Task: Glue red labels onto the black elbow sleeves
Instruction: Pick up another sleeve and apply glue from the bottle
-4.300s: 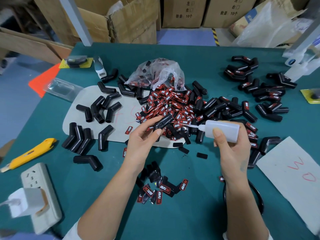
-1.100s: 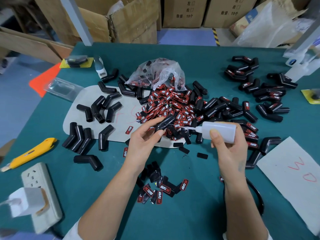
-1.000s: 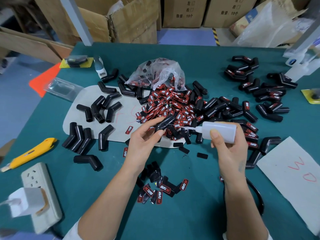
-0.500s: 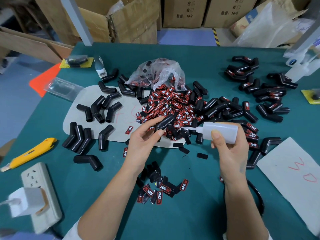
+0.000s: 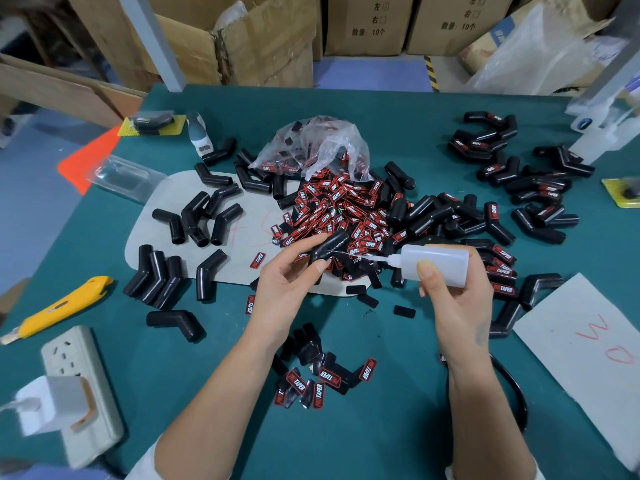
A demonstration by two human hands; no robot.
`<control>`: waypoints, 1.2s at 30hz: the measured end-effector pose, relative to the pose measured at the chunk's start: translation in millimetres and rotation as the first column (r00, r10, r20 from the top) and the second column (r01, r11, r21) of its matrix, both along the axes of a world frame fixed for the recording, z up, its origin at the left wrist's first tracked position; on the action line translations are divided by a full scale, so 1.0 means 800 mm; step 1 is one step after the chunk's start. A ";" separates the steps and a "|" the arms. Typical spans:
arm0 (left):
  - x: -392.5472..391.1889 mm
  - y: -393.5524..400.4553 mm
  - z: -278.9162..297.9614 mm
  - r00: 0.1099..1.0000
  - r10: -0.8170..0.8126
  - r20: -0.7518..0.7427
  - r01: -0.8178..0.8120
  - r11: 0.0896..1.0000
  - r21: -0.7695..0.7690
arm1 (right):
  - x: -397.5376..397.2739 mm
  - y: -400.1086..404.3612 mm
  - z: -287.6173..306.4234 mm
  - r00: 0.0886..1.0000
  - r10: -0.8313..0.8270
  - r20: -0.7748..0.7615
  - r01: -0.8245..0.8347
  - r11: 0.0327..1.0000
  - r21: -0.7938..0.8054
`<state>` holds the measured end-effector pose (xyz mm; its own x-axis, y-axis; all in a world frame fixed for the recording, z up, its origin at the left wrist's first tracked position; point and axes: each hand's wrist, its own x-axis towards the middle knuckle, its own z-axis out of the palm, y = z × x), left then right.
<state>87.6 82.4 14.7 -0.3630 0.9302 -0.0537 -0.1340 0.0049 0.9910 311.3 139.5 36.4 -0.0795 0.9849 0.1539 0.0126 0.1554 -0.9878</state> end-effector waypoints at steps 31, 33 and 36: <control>0.002 0.000 0.000 1.000 -0.002 0.007 0.002 1.000 0.005 | 0.001 0.001 0.001 1.000 -0.027 -0.002 0.027 1.000 0.009; 0.002 0.001 0.000 1.000 0.003 0.011 -0.003 1.000 0.003 | 0.002 0.001 0.002 1.000 -0.026 0.000 0.026 0.999 0.019; 0.000 0.001 0.000 1.000 -0.001 0.022 0.001 1.000 0.002 | 0.002 0.001 0.003 1.000 -0.020 -0.003 0.020 1.000 0.017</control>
